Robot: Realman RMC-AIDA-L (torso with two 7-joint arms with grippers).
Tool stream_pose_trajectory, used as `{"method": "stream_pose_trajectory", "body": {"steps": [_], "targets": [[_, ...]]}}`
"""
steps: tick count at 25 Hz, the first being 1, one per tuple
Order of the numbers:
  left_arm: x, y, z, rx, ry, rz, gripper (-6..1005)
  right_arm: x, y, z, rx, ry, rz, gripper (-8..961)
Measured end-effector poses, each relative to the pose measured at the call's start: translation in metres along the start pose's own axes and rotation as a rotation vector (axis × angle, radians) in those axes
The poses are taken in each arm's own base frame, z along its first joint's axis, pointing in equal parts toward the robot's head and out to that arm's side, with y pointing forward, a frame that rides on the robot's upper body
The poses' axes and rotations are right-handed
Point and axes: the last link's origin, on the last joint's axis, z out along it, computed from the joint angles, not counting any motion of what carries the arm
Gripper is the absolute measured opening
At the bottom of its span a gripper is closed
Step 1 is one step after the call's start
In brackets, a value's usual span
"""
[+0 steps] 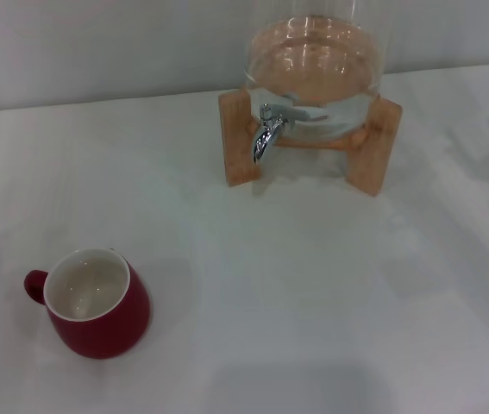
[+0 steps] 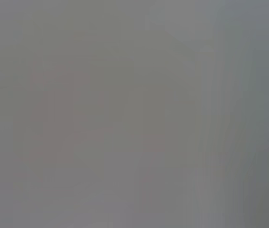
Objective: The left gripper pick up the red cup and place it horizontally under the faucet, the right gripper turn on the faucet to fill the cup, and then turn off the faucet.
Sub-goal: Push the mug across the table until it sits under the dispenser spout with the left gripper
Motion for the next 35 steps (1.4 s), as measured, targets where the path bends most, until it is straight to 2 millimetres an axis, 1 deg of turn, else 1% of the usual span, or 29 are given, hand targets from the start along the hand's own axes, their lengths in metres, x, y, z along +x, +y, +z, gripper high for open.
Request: {"method": "stream_pose_trajectory", "body": {"steps": [8,16,22,27,35], "targets": [[-0.007,0.006,-0.03,-0.054,-0.021,0.049,865,0.006,0.005,-0.004,-0.025,0.033,0.015,829],[-0.011,0.014,-0.044,-0.112,-0.042,0.064,864,0.008,0.007,-0.005,-0.034,0.043,0.017,829],[-0.013,0.017,-0.049,-0.132,-0.052,0.085,864,0.01,0.007,-0.006,-0.035,0.053,0.019,829],[-0.015,0.027,-0.057,-0.194,-0.063,0.093,864,0.011,0.006,-0.01,-0.031,0.06,0.019,829],[-0.017,0.03,-0.068,-0.223,-0.072,0.121,864,0.014,0.007,-0.015,-0.03,0.076,0.025,829]]}}
